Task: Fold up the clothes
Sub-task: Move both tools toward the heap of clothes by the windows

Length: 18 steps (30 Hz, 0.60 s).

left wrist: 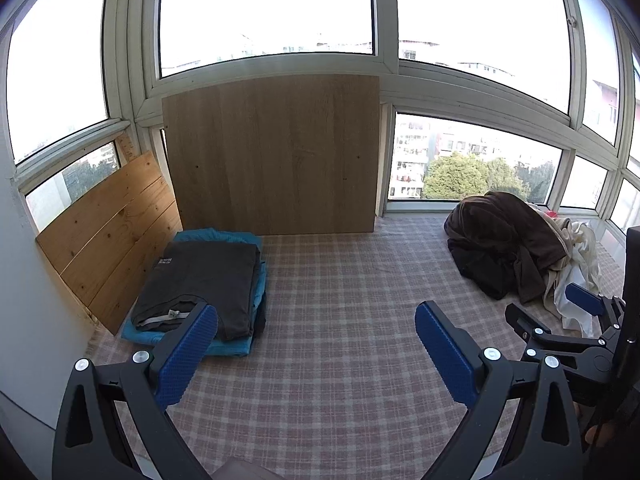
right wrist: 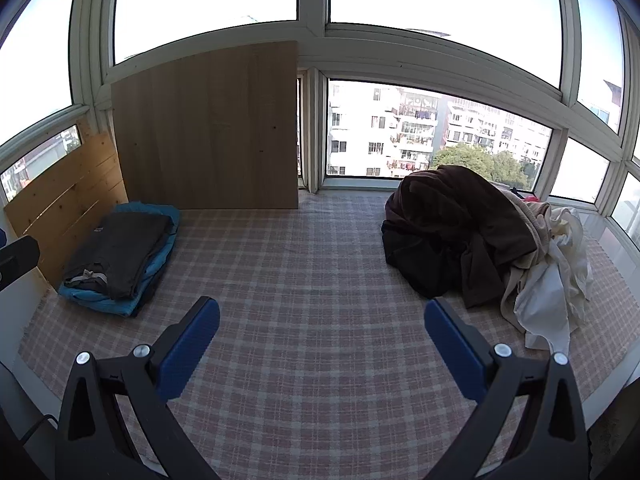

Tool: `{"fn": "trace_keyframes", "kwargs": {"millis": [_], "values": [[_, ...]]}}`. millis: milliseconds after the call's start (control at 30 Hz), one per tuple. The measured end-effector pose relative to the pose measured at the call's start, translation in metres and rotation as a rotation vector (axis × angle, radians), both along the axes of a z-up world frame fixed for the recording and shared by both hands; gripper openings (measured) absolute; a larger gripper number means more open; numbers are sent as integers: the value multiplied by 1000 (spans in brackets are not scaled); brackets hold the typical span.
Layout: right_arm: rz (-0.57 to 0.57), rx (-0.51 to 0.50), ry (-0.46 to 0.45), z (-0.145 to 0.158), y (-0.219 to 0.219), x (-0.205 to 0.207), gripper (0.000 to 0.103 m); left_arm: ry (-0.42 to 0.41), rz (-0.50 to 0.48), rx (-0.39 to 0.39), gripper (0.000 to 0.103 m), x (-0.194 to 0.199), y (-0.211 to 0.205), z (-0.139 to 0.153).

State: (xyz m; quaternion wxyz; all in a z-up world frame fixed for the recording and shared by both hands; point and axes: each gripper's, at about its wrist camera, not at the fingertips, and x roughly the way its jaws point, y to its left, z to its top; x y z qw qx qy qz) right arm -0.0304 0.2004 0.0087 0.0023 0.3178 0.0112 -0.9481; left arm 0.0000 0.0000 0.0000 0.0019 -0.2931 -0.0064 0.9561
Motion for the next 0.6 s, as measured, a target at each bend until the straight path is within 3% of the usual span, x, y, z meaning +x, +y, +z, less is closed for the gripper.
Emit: {"fn": "trace_keyframes", "kwargs": {"millis": [600], "values": [[-11, -28, -14, 0, 1, 0, 103, -54, 2, -3, 100, -13, -1, -1]]}}
